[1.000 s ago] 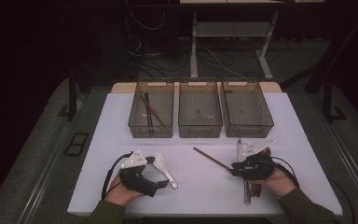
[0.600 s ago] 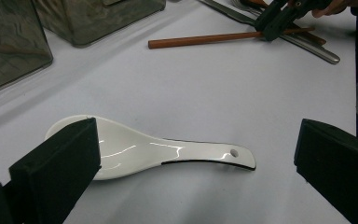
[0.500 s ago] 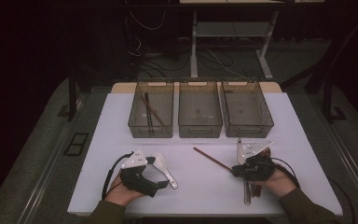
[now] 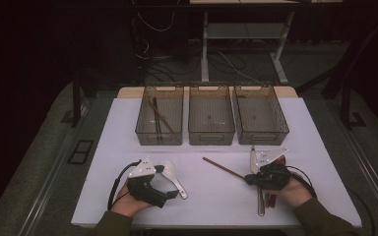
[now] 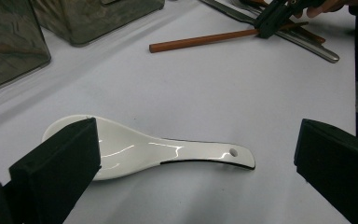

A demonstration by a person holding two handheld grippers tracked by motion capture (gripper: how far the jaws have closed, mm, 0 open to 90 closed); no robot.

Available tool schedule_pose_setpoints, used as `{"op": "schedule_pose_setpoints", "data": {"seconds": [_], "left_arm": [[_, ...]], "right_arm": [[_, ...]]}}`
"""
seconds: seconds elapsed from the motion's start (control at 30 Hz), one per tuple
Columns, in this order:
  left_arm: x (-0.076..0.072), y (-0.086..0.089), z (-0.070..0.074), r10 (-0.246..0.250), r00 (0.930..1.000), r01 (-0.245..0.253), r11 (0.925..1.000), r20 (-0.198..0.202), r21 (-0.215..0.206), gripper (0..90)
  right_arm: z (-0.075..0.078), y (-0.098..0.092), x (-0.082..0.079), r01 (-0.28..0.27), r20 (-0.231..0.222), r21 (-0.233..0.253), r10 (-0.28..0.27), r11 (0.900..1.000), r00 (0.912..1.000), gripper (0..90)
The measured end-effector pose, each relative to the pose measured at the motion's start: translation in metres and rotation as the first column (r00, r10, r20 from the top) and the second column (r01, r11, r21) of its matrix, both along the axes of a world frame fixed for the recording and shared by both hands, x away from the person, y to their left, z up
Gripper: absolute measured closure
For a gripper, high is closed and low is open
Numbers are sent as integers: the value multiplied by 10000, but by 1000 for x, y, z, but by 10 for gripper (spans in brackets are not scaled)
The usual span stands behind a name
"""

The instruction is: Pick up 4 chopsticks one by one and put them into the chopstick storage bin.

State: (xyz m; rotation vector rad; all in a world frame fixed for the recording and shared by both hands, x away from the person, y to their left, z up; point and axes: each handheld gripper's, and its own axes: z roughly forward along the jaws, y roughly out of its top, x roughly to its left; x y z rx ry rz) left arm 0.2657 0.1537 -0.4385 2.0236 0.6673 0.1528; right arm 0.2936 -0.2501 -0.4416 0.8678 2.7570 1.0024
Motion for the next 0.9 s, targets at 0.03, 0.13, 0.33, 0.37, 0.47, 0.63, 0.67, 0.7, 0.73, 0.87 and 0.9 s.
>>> {"op": "schedule_pose_setpoints", "data": {"seconds": [0.03,0.13,0.33,0.37,0.47,0.63,0.67,0.7,0.73,0.87,0.9], "left_arm": [[0,0,0,-3,10000,3,10000,-2,2,0],[0,0,0,-31,10000,31,10000,-21,24,0],[0,0,0,-10,10000,10,10000,-4,-20,0],[0,0,0,-17,10000,17,10000,-1,-22,0],[0,-1,0,-41,10000,41,10000,5,-6,0],[1,-1,-1,-45,10000,45,10000,-17,32,0],[1,-1,-1,-45,10000,46,10000,-13,34,0],[1,-1,-1,-45,10000,45,10000,-14,29,0],[1,-1,-1,-44,10000,44,10000,-17,27,0],[1,0,-1,-54,10000,54,10000,-21,37,0],[1,0,-1,-67,10000,67,10000,-19,35,0]], "right_arm": [[0,0,0,2,21,3,-2,10000,10000,843],[1,-2,1,109,61,75,-110,9999,9999,844],[5,-5,2,229,165,392,-235,9990,9996,844],[7,-5,2,233,133,446,-239,9987,9996,844],[10,-7,3,235,217,636,-249,9977,9995,843],[15,-7,2,240,361,861,-271,9960,9990,843],[16,-7,2,236,373,903,-271,9956,9989,843],[17,-7,3,218,407,924,-257,9955,9988,844],[18,-7,3,224,404,969,-264,9950,9988,843],[21,-6,3,250,413,1121,-298,9934,9987,844],[22,-6,4,220,432,1152,-271,9931,9987,843]]}}
